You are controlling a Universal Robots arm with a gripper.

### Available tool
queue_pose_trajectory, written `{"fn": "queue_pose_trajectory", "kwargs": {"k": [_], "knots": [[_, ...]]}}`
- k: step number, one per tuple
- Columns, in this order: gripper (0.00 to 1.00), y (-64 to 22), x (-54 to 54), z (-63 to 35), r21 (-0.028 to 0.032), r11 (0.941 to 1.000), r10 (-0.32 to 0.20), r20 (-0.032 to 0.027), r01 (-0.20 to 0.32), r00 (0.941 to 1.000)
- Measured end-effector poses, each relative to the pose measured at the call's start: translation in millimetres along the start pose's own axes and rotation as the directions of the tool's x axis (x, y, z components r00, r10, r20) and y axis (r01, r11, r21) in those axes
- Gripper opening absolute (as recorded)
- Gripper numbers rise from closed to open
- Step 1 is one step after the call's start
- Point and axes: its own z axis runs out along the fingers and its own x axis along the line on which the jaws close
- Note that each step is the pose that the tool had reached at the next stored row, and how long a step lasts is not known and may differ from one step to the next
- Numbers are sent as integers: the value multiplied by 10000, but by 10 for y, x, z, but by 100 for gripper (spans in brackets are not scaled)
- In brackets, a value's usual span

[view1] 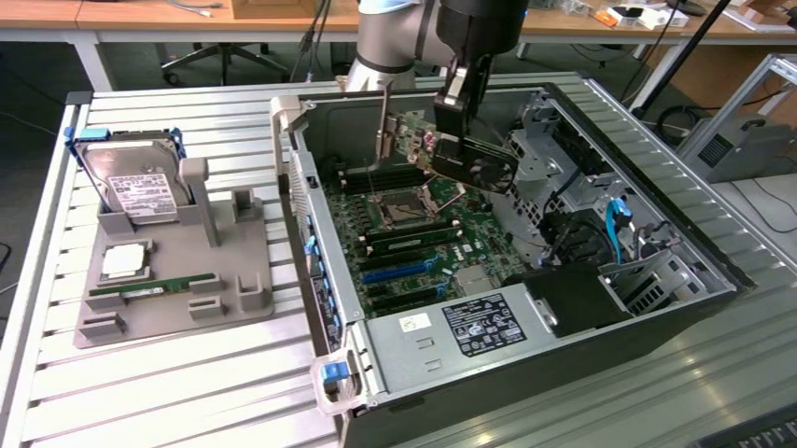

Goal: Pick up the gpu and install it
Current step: 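Insert the gpu into the slot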

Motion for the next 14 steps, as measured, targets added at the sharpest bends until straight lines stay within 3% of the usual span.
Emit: {"fn": "queue_pose_trajectory", "kwargs": {"k": [14], "knots": [[27, 0, 0, 2, 42, 9993, -379, -12, 379, 9993]]}}
